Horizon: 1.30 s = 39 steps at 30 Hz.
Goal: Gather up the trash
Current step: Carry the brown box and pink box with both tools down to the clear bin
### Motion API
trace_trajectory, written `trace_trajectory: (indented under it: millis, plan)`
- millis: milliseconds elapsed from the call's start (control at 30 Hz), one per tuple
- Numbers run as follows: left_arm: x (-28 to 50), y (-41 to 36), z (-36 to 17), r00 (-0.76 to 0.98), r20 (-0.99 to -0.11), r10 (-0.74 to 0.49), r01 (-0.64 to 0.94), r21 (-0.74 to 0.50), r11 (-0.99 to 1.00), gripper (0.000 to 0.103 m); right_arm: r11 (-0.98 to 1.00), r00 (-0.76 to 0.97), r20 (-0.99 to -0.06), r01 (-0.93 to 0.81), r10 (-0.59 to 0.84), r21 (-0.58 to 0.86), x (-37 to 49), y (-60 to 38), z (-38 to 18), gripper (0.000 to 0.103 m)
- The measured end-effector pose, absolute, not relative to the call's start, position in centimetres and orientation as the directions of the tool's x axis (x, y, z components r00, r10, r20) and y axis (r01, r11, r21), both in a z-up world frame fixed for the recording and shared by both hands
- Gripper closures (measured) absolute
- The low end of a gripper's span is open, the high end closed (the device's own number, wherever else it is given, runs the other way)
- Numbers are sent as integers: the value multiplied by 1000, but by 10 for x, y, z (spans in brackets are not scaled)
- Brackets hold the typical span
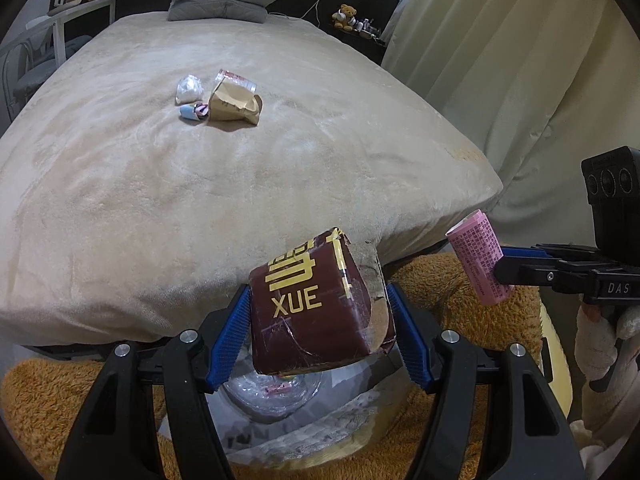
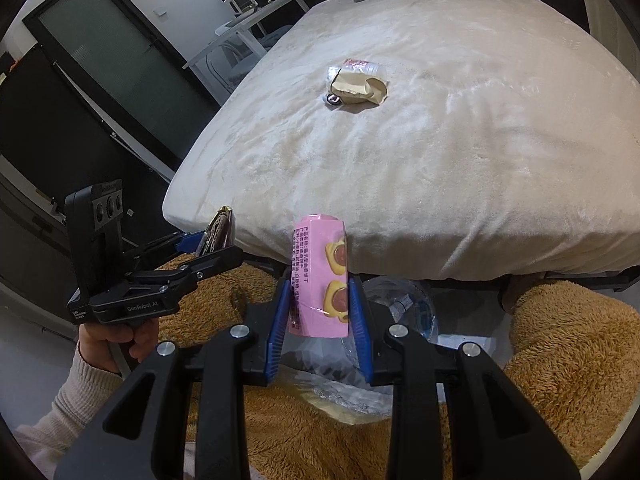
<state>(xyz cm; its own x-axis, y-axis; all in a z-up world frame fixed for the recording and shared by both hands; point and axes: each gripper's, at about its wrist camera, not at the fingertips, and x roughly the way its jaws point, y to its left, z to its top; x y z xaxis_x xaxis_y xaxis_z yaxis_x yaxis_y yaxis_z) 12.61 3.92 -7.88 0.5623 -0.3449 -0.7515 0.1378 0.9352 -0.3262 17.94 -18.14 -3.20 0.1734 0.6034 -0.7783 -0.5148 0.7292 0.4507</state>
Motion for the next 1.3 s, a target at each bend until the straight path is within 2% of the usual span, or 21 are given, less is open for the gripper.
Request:
trace_trajectory:
  millis: [533, 1300]
  plan:
    - [139, 36, -149, 423, -818, -389, 95, -387, 917, 37, 750, 19, -845, -471, 535, 464, 201, -160, -105, 72]
    - [179, 32, -244, 209, -878, -431, 29, -435, 900, 37, 789, -154, -880, -393, 449, 471, 232, -148, -188, 72]
